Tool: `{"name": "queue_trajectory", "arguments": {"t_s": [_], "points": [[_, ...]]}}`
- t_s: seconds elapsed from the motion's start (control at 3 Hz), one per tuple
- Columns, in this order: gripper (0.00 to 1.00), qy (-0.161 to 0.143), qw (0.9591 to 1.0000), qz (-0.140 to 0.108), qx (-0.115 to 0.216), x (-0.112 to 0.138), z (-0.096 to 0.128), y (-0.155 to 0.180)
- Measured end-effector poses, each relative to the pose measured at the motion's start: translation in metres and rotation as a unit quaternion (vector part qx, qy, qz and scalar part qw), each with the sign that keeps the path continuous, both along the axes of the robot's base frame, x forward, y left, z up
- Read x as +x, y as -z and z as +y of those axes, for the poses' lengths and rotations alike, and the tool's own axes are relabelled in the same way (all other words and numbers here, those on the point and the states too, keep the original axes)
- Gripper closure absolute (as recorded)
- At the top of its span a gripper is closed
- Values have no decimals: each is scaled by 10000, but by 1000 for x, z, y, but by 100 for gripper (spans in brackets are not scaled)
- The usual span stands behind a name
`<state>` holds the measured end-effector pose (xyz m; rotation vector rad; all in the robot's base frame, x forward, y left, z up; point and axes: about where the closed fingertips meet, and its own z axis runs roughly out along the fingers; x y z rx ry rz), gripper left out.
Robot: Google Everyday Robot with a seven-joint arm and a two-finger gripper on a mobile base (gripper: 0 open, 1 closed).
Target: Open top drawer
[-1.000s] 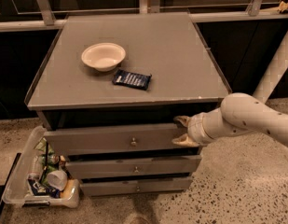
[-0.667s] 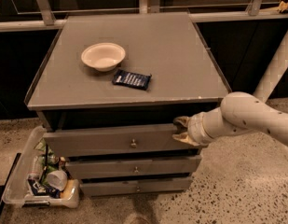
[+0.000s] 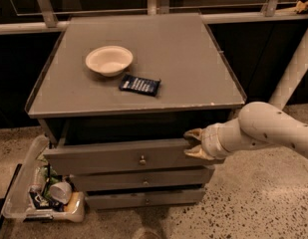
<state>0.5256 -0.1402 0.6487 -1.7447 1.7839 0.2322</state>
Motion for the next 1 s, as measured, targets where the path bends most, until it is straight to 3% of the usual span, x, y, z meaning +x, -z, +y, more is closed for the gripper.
{"name": "queue_trajectory", "arguments": {"t_s": [0.33,1.0], "points": [[82,0,10000,0,0,0,0,0],[36,-5,9999,118,95,-2,-2,6]]}}
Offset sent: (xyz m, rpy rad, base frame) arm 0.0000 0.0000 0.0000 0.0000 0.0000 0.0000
